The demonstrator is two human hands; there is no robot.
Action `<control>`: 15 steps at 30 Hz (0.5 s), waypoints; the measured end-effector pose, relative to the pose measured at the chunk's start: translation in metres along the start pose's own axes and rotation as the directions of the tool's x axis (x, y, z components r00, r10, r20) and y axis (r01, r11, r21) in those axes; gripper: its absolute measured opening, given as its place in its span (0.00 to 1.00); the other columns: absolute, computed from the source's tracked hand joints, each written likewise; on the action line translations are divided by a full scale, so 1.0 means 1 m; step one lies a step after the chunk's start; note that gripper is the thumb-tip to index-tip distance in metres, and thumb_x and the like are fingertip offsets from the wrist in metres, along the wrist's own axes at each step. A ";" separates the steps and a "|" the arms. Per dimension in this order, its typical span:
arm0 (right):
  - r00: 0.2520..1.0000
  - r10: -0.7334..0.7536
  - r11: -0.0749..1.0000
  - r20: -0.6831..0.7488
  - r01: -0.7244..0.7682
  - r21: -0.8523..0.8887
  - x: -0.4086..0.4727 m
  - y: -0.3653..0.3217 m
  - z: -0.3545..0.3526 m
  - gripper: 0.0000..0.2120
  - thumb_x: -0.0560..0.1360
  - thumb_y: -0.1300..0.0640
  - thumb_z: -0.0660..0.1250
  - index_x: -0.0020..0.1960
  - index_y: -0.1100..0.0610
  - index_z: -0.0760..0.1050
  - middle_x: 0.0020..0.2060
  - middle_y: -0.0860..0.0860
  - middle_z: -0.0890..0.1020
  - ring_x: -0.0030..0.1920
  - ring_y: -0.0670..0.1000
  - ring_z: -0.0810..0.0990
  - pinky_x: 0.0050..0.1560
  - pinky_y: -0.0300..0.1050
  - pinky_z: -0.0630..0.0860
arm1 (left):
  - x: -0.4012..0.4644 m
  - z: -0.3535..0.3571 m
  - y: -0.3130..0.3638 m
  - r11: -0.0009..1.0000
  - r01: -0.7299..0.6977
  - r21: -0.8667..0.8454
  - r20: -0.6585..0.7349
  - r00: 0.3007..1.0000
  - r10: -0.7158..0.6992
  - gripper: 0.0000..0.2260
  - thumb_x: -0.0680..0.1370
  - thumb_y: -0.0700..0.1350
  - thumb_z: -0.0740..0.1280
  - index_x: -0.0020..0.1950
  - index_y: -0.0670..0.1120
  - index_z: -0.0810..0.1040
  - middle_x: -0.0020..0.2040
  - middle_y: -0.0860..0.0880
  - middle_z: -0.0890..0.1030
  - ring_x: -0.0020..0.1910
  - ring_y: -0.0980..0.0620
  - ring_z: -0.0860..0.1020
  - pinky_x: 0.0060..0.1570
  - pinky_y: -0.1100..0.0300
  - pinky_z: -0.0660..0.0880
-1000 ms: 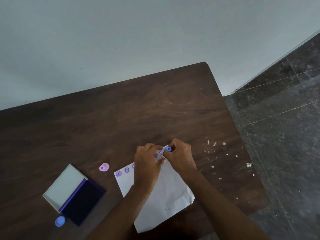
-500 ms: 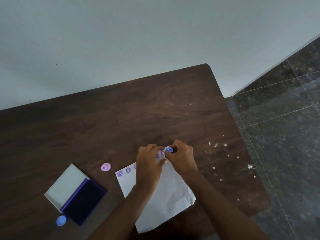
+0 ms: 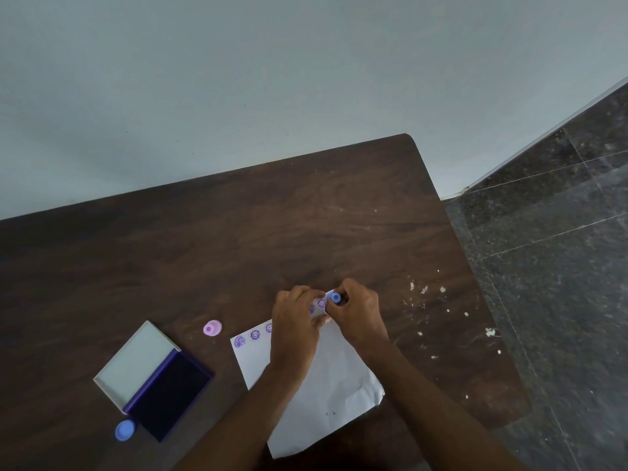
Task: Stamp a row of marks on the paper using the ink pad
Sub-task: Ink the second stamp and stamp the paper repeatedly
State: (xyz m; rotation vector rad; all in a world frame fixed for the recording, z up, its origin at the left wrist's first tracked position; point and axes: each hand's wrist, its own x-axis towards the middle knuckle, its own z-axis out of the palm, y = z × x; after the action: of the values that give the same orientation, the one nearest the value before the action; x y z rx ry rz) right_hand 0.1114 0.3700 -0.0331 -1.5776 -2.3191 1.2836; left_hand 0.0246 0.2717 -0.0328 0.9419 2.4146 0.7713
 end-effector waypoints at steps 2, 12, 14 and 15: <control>1.000 0.003 1.000 0.022 -0.003 -0.002 0.002 -0.003 -0.003 0.11 0.70 0.50 0.75 0.40 0.53 0.74 0.37 0.47 0.81 0.31 0.43 0.77 0.30 0.23 0.68 | -0.001 -0.002 0.004 1.000 0.003 0.002 0.001 1.000 -0.003 0.18 0.66 0.53 0.77 0.53 0.50 0.81 0.52 0.52 0.84 0.46 0.55 0.76 0.51 0.67 0.69; 0.973 0.021 0.966 -0.228 0.039 0.255 -0.050 -0.003 -0.031 0.10 0.67 0.47 0.75 0.37 0.49 0.75 0.33 0.38 0.82 0.33 0.43 0.81 0.26 0.33 0.77 | -0.002 -0.013 0.013 1.000 -0.005 0.021 0.084 0.996 0.004 0.17 0.69 0.52 0.75 0.56 0.52 0.79 0.54 0.55 0.81 0.48 0.57 0.74 0.51 0.68 0.70; 0.975 0.079 0.957 -0.210 -0.014 0.291 -0.056 -0.008 -0.028 0.08 0.67 0.46 0.75 0.38 0.47 0.77 0.33 0.37 0.83 0.35 0.42 0.82 0.28 0.33 0.78 | -0.004 -0.016 0.014 1.000 -0.017 0.011 0.084 0.996 0.016 0.17 0.70 0.53 0.74 0.57 0.52 0.79 0.55 0.55 0.81 0.48 0.57 0.75 0.52 0.69 0.69; 0.976 0.111 0.948 -0.190 -0.046 0.314 -0.057 -0.011 -0.026 0.07 0.68 0.46 0.75 0.39 0.47 0.79 0.33 0.38 0.83 0.35 0.42 0.82 0.30 0.34 0.79 | -0.005 -0.019 0.012 1.000 -0.023 -0.005 0.078 0.997 0.023 0.17 0.70 0.54 0.74 0.57 0.52 0.79 0.55 0.54 0.81 0.49 0.56 0.76 0.52 0.68 0.69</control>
State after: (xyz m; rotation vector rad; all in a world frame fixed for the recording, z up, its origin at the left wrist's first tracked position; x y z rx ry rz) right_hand 0.1428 0.3385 0.0126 -1.6220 -1.8475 1.3467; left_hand 0.0231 0.2695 -0.0102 0.9813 2.3384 0.7330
